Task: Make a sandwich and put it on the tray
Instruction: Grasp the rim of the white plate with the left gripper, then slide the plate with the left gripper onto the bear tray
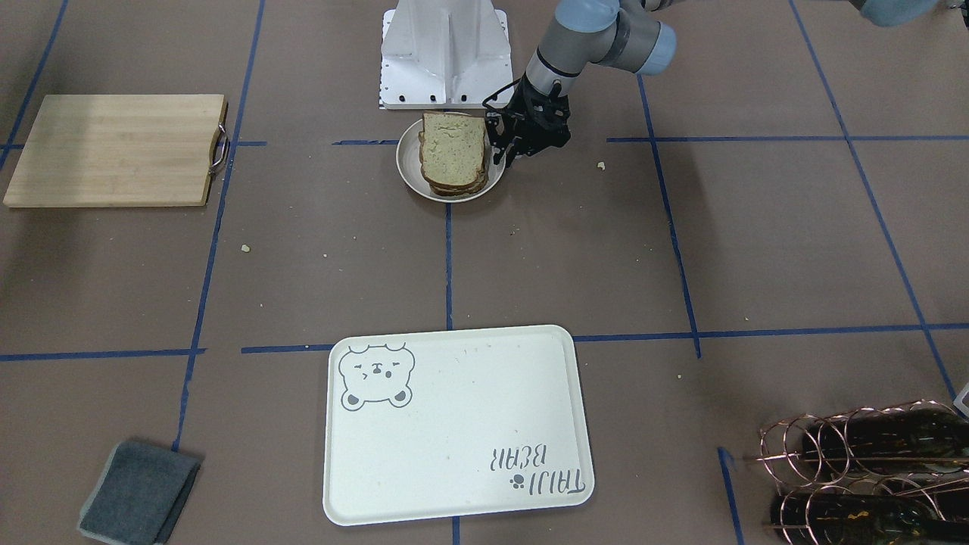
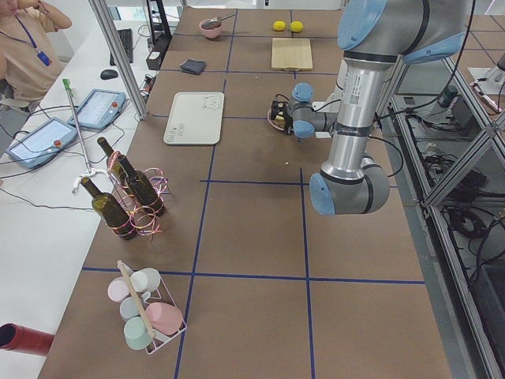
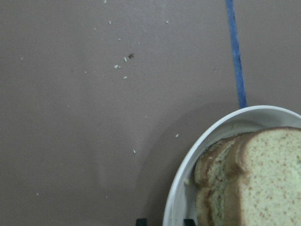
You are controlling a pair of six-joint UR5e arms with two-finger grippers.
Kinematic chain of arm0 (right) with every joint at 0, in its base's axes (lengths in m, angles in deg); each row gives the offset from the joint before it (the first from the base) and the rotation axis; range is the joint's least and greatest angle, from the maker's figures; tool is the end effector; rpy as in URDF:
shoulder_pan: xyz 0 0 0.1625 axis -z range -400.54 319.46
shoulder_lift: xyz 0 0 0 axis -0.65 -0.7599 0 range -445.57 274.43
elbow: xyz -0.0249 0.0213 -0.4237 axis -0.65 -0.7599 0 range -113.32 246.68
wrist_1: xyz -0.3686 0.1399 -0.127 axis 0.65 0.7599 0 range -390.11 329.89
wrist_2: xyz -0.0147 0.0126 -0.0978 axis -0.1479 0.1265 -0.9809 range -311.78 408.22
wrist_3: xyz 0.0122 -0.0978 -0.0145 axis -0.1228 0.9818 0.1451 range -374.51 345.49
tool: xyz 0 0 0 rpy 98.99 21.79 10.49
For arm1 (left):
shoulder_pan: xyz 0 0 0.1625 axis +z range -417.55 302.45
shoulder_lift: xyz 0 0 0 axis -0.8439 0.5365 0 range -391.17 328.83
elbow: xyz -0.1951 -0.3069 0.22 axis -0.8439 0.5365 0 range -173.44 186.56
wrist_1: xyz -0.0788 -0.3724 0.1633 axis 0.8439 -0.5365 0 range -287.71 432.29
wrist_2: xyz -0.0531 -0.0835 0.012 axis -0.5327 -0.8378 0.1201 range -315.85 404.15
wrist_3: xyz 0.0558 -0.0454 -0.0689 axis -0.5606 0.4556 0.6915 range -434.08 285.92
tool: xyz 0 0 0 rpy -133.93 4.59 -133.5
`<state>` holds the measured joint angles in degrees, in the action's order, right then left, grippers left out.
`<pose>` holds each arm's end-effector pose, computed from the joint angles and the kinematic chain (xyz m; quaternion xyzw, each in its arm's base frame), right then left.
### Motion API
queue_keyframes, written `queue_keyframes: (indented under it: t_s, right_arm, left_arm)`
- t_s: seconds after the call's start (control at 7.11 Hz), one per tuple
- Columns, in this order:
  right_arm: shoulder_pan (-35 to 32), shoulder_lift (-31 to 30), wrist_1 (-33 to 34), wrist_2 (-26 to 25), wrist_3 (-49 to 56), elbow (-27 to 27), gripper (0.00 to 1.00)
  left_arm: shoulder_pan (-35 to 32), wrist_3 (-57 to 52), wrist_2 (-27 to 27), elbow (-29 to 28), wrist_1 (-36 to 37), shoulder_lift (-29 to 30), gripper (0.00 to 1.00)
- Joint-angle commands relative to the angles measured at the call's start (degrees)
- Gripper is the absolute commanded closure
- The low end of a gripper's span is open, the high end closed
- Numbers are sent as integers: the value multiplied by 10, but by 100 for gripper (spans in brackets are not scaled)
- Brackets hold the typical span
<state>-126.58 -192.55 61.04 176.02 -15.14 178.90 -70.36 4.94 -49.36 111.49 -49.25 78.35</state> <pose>0.0463 -0.3757 0.6045 0.0207 -0.3248 -0.0390 0.9448 0.5538 -0.2563 0.2906 0.0870 0.5379 0.0034 0.8385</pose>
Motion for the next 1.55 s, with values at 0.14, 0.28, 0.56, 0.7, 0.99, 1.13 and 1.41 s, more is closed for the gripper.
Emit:
queue_keyframes:
  t_s: [0.14, 0.28, 0.56, 0.7, 0.99, 1.13, 1.41]
  right_arm:
    - [0, 0, 0, -1, -1, -1, 0]
    - [0, 0, 0, -1, -1, -2, 0]
    - [-1, 2, 0, -2, -2, -4, 0]
    - [-2, 4, 0, -3, -2, -5, 0]
    - [-2, 4, 0, -3, -2, -6, 0]
    - [-2, 4, 0, -3, -2, -6, 0]
    - [-2, 4, 0, -3, -1, -7, 0]
  left_arm:
    - [5, 3, -1, -1, 0, 3, 100]
    - [4, 2, -4, 5, 1, 2, 100]
    - [-27, -1, -22, 12, 1, 4, 100]
    - [-79, -3, -87, 7, 2, 10, 100]
    - [-175, -48, -134, -36, 37, 80, 100]
    - [-225, -73, -157, -96, 59, 139, 100]
    - [-308, -134, -188, -257, 54, 261, 100]
